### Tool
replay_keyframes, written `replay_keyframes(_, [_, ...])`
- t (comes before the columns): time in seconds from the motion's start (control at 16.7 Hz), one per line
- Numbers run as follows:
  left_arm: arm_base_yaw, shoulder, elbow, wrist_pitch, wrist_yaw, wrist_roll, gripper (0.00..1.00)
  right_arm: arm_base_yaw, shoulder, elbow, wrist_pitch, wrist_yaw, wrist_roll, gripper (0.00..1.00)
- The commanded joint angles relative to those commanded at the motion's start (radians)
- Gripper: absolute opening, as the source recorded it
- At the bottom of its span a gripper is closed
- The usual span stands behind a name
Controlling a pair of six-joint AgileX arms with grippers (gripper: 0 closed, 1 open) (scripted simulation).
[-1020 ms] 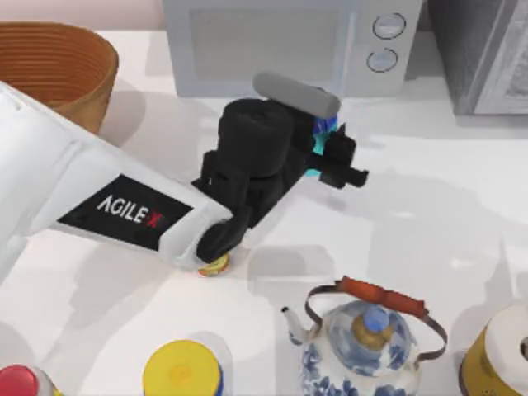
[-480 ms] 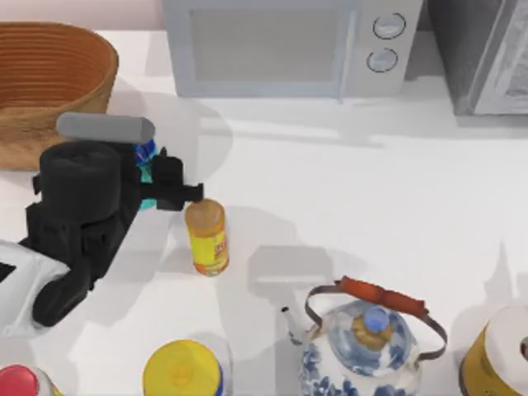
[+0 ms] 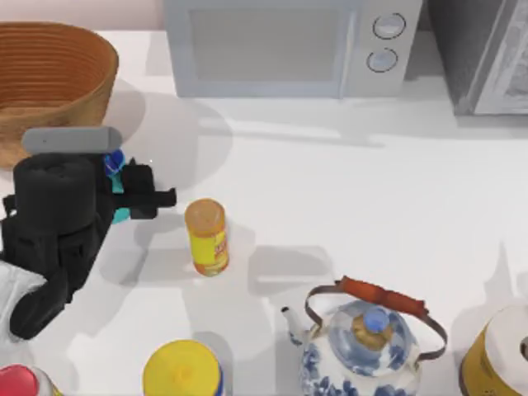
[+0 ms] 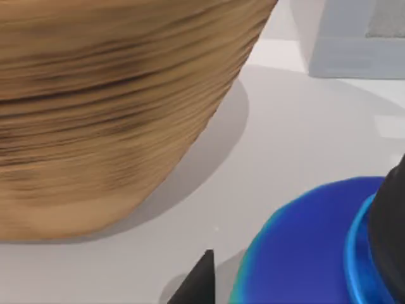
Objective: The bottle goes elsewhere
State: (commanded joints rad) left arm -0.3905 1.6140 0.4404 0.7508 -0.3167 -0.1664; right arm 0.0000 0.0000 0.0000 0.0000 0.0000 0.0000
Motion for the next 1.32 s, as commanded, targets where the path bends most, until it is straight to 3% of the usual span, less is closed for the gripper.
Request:
replay_keyframes(0.3, [0.018,0.044,0.04,0.052,0.009,0.006,0.0,0.0,0.0,0.0,0.0,0.0,0.0,1.0])
replay_keyframes(0.84, [0.052,0.327,0.133,0.206,0.044,0.017,0.0,0.0,0.0,0.0,0.0,0.0,0.0,1.0])
replay_keyframes(1.14, [0.05,0.343,0.135,0.217,0.047,0.017,0.0,0.0,0.0,0.0,0.0,0.0,0.0,1.0])
replay_keyframes(1.32, [0.05,0.343,0.135,0.217,0.047,0.017,0.23,0.0,0.0,0.0,0.0,0.0,0.0,1.0])
